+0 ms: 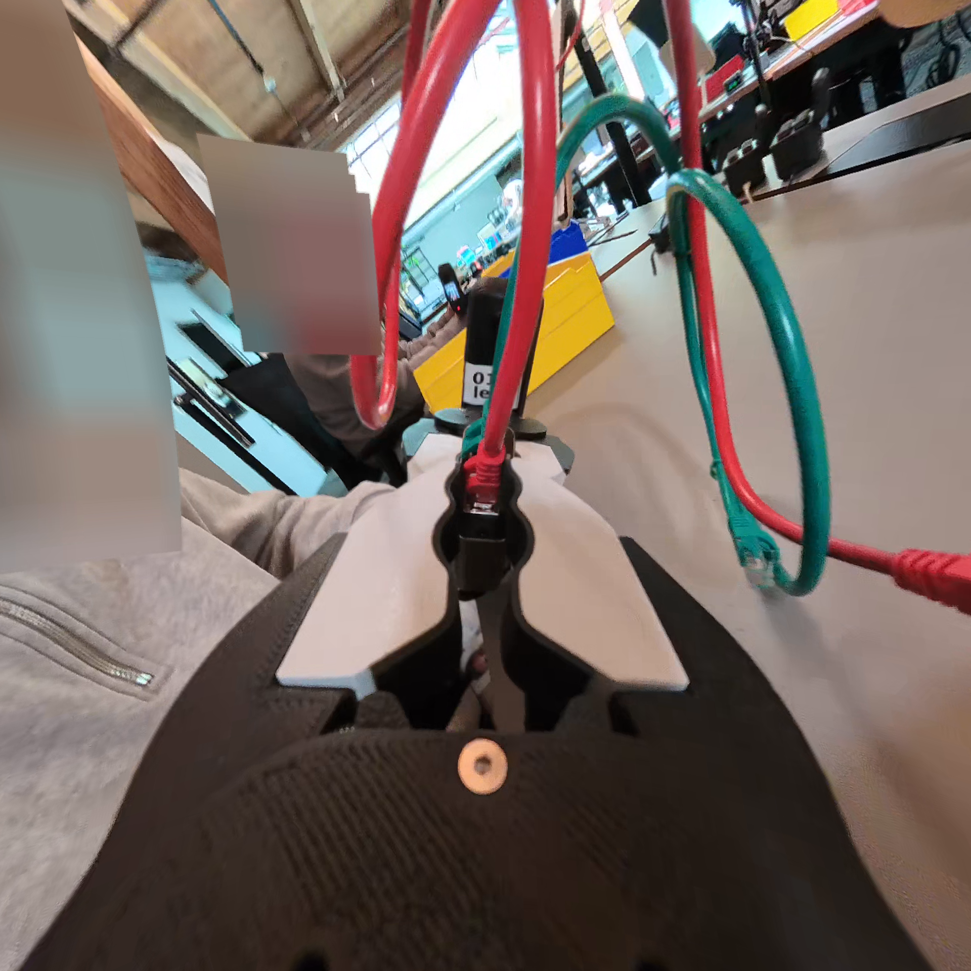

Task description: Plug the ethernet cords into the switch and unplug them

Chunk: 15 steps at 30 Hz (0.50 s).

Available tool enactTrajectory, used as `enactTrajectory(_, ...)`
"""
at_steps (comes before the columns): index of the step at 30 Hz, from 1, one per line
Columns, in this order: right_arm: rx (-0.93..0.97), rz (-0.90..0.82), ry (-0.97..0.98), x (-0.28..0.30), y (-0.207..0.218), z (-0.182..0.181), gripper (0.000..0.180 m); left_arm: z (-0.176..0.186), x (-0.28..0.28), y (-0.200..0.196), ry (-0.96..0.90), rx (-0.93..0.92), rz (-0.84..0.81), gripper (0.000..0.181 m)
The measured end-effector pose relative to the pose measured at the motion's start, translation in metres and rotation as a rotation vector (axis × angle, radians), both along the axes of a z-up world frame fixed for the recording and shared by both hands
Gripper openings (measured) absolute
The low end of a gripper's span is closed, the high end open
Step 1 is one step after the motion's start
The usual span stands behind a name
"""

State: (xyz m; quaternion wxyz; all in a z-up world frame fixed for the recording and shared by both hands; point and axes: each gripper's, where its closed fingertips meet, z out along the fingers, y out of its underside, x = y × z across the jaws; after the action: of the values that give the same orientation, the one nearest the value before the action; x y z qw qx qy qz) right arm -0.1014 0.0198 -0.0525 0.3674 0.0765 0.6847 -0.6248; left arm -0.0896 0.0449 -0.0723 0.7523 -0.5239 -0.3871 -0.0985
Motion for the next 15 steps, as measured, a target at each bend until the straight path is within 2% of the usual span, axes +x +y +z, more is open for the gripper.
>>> enactTrajectory(4, -0.022, -0.019, -0.099, -0.004, -0.002, 0.003, 0.011, 0.0, -0.001, 0.003, -0.025, 0.022, 0.003, 0.028)
enactTrajectory(8, -0.036, -0.11, 0.045, -0.006, -0.005, 0.009, 0.012, 0.01, -0.001, 0.003, -0.067, 0.258, -0.049, 0.028)
enactTrajectory(12, -0.043, -0.128, 0.126, -0.005, -0.007, 0.009, 0.013, 0.011, -0.002, -0.004, -0.035, 0.27, -0.021, 0.028)
enactTrajectory(15, -0.091, -0.144, 0.055, -0.006, -0.007, 0.013, 0.013, 0.017, -0.003, -0.023, -0.022, 0.438, 0.027, 0.028)
